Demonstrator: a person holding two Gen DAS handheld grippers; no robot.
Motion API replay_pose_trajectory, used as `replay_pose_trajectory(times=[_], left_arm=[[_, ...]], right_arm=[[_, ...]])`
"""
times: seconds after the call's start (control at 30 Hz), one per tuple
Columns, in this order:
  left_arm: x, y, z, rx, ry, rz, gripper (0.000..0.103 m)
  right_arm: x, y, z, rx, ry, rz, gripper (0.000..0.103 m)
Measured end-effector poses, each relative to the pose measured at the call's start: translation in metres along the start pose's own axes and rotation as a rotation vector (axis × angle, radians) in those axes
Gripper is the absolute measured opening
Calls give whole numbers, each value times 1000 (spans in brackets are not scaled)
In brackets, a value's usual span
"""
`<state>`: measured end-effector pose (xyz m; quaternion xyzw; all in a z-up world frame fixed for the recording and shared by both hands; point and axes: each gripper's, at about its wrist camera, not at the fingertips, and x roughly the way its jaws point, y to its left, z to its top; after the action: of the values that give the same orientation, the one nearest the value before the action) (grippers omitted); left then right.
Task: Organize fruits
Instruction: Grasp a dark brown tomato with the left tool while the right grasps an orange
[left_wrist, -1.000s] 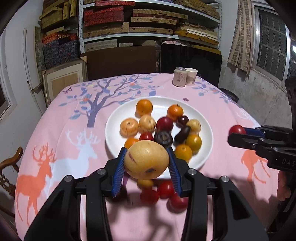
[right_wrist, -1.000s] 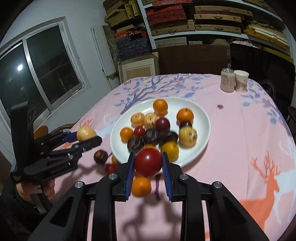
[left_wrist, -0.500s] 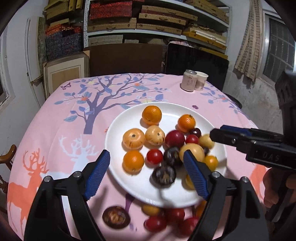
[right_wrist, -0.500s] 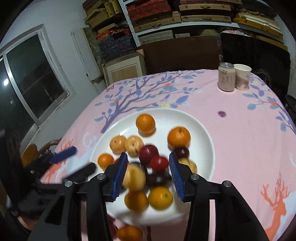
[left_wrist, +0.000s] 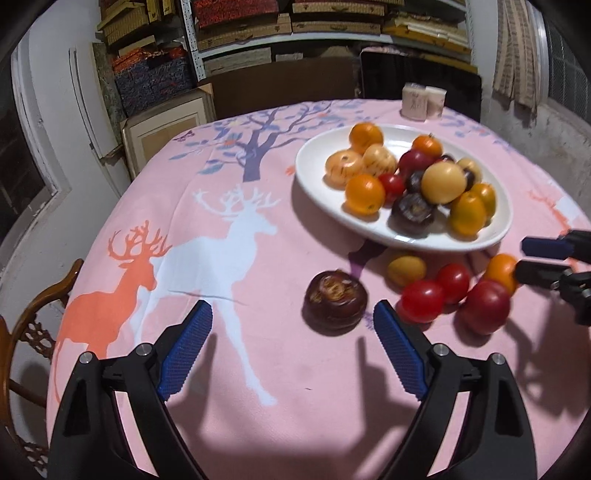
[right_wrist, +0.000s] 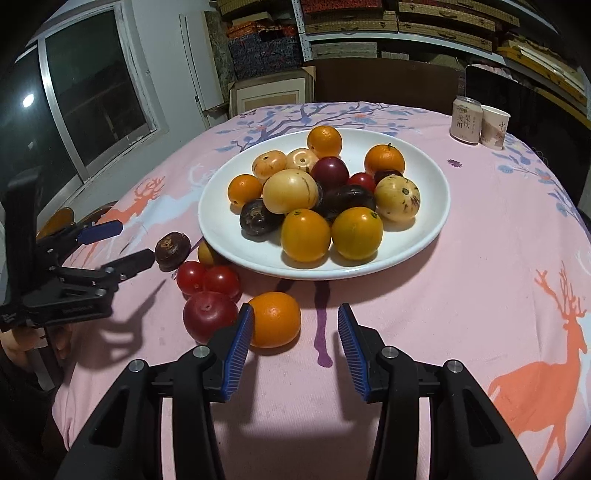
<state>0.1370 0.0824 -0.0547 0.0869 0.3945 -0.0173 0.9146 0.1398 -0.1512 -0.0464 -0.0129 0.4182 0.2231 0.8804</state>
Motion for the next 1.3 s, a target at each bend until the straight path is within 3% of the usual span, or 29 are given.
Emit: replay_pose_trajectory(times=[0.07,0.4,0.5,0.53,0.63,0.67,0.93,1.3], left_arm=[[3,2,-2,-2,15,-11,87],[33,-5,11,32,77,7,87],[36,-4,14,20,80,-5,87],[36,-3,13,15,78,-17,82],[33,-7,13,33,63,-49,47],[32,-11,13,47,56,-52,41],[24,-1,11,-18,27,-95,41],[4,-7,9,3,-43,-83,41]], right_arm=[[-1,3,-2,-2,14,43,47],[28,13,0,-28,74,13,48],[28,11,-1,-22,56,25,41],[27,10,-2,-18,50,29,41],[26,9,-4,-8,39,35,41],[25,8,-4,-4,35,37,41],[12,0,-8,38,-10,63,41],[-4,-5,-9,59,-51,48,41]])
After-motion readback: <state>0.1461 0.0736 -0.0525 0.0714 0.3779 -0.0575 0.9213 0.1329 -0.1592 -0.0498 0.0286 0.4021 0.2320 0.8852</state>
